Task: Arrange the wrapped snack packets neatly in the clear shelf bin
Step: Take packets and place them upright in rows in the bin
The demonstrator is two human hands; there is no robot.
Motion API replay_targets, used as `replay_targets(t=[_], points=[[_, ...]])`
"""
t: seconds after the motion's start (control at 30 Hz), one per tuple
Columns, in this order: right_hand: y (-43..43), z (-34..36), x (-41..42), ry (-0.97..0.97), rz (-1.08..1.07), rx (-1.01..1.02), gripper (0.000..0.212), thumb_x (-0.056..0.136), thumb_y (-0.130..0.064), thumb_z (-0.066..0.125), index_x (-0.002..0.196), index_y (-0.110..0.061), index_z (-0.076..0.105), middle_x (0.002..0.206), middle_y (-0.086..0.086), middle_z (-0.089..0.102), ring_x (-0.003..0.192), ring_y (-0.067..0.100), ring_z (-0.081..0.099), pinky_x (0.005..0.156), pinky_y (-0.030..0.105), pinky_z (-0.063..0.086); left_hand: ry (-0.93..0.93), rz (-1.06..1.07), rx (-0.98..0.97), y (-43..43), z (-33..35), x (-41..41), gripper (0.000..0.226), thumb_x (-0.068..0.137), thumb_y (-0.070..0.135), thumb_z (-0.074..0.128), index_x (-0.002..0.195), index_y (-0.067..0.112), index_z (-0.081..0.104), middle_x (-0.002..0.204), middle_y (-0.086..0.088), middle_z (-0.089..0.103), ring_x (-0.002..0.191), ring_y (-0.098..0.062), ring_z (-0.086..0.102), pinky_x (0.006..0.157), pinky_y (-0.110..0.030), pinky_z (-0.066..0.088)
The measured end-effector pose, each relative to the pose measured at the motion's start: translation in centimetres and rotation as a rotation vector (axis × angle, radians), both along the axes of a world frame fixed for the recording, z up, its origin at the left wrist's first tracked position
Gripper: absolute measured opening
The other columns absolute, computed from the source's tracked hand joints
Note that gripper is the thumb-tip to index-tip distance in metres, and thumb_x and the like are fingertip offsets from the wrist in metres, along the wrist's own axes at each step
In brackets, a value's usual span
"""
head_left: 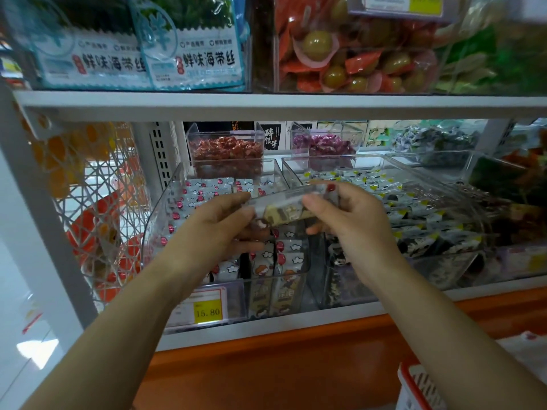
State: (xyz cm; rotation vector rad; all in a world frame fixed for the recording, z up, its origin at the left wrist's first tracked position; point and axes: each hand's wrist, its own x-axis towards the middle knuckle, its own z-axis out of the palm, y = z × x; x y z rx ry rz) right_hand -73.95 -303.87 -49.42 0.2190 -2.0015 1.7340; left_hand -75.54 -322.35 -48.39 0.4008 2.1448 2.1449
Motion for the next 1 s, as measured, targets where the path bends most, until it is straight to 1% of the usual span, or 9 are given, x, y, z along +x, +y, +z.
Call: replay_targets(t=[0.1,0.27,0.37,0.43,0.53,0.63,0.73,0.83,1.0], points=[[0.7,0.8,-1.4,0.016,-0.122,-0.049,0.008,0.086,-0.017,0.066,0.09,-0.01,0.068,0.085,0.006,0.07,0.066,0.012,0.068,0.059,0.025,0.058,0.248,0.244,-0.392,-0.2,0.4,-2.3,0.036,0.097,0.022,0.047,0.133,0.016,0.048,0.111,0.002,0.061,0.078,-0.012,0.064,0.054,-0.011,0.049],[0.7,2.2,-5.1,-0.022,-0.164,-0.033,0.027,0.085,-0.011,0.067,0.107,0.001,0.06,0.103,0.011,0.065,0.07,0.014,0.066,0.071,0.038,0.059,0.396,0.242,-1.02,0.8,0.2,-9.0,0.028,0.094,0.011,0.045,0.118,-0.001,0.056,0.125,-0.019,0.054,0.115,-0.034,0.05,0.097,-0.043,0.043],[0.3,2.7,-7.6,-0.01,-0.184,-0.013,0.027,0.085,-0.009,0.067,0.104,0.007,0.057,0.104,0.017,0.061,0.075,0.016,0.065,0.062,0.027,0.059,0.426,0.154,-1.222,1.4,0.0,-12.0,0.03,0.094,0.019,0.043,0.116,0.006,0.059,0.127,-0.016,0.051,0.12,-0.032,0.043,0.103,-0.052,0.035],[0.3,2.9,-9.3,0.004,-0.187,0.033,0.026,0.085,-0.01,0.067,0.102,0.008,0.056,0.1,0.017,0.06,0.078,0.019,0.065,0.059,0.023,0.058,0.441,0.111,-1.269,1.5,0.0,-13.4,0.029,0.095,0.023,0.042,0.109,0.006,0.061,0.119,-0.015,0.054,0.115,-0.032,0.047,0.101,-0.054,0.036],[0.2,3.1,-11.4,-0.025,-0.191,0.145,0.029,0.085,-0.015,0.068,0.103,0.006,0.059,0.103,0.018,0.062,0.089,0.029,0.065,0.075,0.041,0.058,0.41,0.075,-1.31,1.6,-0.2,-14.7,0.031,0.096,0.026,0.04,0.098,0.006,0.064,0.103,-0.014,0.059,0.104,-0.031,0.053,0.098,-0.055,0.039],[-0.4,3.1,-12.8,-0.034,-0.185,0.221,0.028,0.084,-0.015,0.069,0.1,0.005,0.058,0.097,0.013,0.061,0.092,0.032,0.064,0.08,0.048,0.055,0.382,0.069,-1.294,1.7,-0.5,-15.3,0.034,0.097,0.027,0.037,0.118,0.013,0.061,0.122,-0.012,0.058,0.117,-0.03,0.049,0.106,-0.054,0.03],[-0.8,3.0,-14.2,-0.026,-0.177,0.324,0.02,0.084,-0.015,0.069,0.089,-0.002,0.055,0.078,-0.002,0.053,0.084,0.021,0.062,0.069,0.027,0.056,0.35,0.049,-1.252,1.6,-0.5,-15.5,0.035,0.097,0.023,0.035,0.125,0.016,0.056,0.122,-0.01,0.057,0.114,-0.029,0.05,0.104,-0.048,0.032],[-1.2,3.4,-15.5,-0.018,-0.2,0.494,0.021,0.083,-0.017,0.069,0.079,-0.011,0.05,0.07,-0.008,0.044,0.067,0.007,0.048,0.05,0.005,0.036,0.334,0.021,-1.192,1.1,-0.7,-15.8,0.027,0.098,0.022,0.034,0.114,0.017,0.055,0.097,-0.003,0.052,0.104,-0.027,0.052,0.101,-0.047,0.034],[-2.7,3.7,-17.3,-0.05,-0.128,0.749,0.022,0.083,-0.017,0.068,0.076,-0.014,0.048,0.079,-0.001,0.05,0.065,0.005,0.046,0.046,0.009,0.032,0.333,0.05,-1.182,0.6,-0.6,-15.8,0.017,0.098,0.025,0.035,0.104,0.015,0.047,0.078,0.007,0.042,0.079,-0.017,0.041,0.093,-0.042,0.034]])
